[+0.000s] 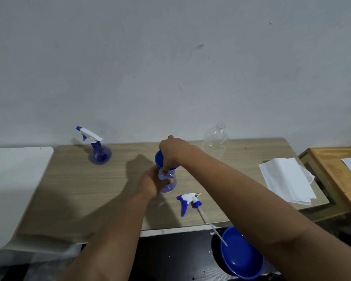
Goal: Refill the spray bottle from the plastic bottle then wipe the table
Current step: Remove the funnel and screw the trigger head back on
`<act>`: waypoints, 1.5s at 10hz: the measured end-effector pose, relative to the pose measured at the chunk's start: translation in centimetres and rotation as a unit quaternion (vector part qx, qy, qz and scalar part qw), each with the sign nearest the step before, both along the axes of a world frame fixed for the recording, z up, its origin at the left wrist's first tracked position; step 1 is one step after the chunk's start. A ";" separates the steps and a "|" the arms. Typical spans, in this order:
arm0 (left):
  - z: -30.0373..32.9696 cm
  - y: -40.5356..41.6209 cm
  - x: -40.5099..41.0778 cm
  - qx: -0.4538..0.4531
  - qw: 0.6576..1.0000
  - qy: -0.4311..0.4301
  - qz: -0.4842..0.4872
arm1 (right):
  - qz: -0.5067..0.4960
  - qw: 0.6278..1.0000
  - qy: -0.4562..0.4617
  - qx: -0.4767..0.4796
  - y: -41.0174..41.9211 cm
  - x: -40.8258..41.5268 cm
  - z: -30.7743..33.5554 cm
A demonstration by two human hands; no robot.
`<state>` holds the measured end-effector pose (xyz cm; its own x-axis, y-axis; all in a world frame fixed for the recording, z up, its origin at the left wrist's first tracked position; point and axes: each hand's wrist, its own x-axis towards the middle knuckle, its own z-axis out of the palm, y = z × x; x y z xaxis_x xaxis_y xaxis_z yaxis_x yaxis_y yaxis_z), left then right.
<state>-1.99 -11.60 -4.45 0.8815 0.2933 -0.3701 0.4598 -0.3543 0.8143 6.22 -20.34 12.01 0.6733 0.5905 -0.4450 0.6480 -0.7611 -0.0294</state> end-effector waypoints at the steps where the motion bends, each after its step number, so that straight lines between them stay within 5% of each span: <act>1: 2.7 -0.3 -0.6 -0.084 0.996 -0.022 -0.013 | -0.025 1.000 0.011 -0.003 -0.7 0.7 1.3; 2: 2.2 0.0 0.0 0.050 0.996 -0.050 -0.050 | -0.087 0.995 0.025 0.034 -2.6 1.5 2.5; 3: 1.6 0.5 0.0 0.042 0.997 -0.017 -0.062 | -0.166 0.976 0.042 0.137 -4.6 2.1 1.8; 6: 1.4 0.7 -1.0 0.005 0.998 -0.059 -0.031 | -0.419 0.783 0.117 0.445 -6.2 0.5 -12.1; 8: -0.6 1.4 -0.6 0.006 0.997 -0.077 -0.022 | -0.478 0.733 0.126 0.468 -5.8 0.0 -19.7; 9: -0.7 1.4 -0.5 0.006 0.996 -0.080 -0.026 | -0.463 0.751 0.108 0.458 -5.5 0.3 -20.6; 12: -0.5 1.5 -0.7 -0.011 0.996 -0.079 -0.045 | -0.381 0.887 0.027 0.260 -8.9 -2.1 -17.6; 14: -0.1 1.3 -1.3 -0.041 0.995 -0.074 -0.049 | -0.363 0.927 0.086 0.034 -12.3 -4.3 -16.7; 15: -0.4 1.4 -1.9 -0.033 0.995 -0.072 -0.055 | -0.353 0.933 0.071 0.024 -12.2 -5.1 -17.6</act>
<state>-3.90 -10.20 -4.81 0.9521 0.1711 -0.2533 0.2984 -0.3399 0.8919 1.12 -32.52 -5.61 0.8381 0.0437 -0.5437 -0.0270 -0.9922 -0.1214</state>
